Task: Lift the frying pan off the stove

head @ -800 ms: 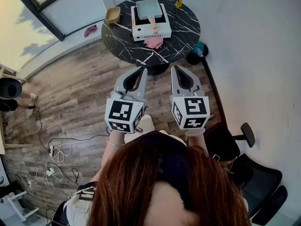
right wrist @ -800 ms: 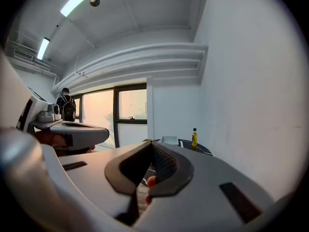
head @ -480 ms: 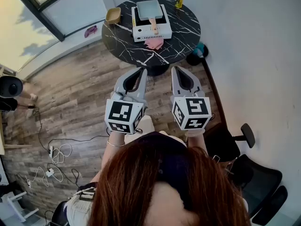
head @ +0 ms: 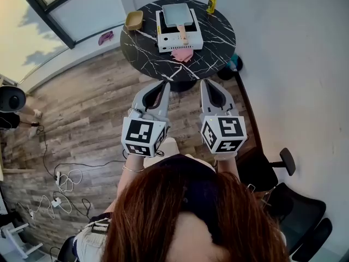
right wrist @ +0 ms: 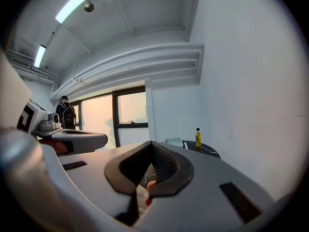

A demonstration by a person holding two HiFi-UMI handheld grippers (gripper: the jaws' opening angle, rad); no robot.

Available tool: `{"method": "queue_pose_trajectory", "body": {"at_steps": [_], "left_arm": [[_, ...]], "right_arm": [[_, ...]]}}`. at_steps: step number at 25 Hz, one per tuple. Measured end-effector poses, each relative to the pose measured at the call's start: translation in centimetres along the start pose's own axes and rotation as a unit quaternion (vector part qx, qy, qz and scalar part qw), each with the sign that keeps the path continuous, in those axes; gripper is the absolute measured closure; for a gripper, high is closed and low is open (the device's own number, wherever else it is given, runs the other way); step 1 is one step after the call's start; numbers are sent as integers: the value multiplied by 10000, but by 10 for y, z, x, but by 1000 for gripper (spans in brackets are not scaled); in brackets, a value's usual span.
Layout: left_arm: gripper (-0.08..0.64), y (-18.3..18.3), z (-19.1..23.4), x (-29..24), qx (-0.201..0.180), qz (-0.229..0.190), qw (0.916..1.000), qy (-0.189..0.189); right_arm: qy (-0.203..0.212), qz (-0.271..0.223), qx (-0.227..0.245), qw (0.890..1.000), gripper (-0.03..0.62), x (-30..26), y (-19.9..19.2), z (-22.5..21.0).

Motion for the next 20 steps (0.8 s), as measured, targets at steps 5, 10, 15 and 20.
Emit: {"method": "queue_pose_trajectory", "body": {"at_steps": [5, 10, 15, 20], "left_arm": [[548, 4, 15, -3, -31, -23, 10000, -62], [548, 6, 28, -5, -51, -15, 9999, -150], [548, 5, 38, -9, 16, -14, 9998, -198], [549, 7, 46, -14, 39, -27, 9998, -201]], "right_arm": [[-6, 29, 40, 10000, 583, -14, 5, 7], [-21, 125, 117, 9999, 583, -26, 6, 19], [-79, 189, 205, 9996, 583, -33, 5, 25], [-135, 132, 162, 9997, 583, -42, 7, 24]]}}
Point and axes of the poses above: the fingertips, and each gripper's own axes: x backward along the fingers, z to its left, y out of its top, the point moved 7 cm from there along x, backward along the fingers, and after that the axes turned 9 degrees about x, right-handed, at the moved point
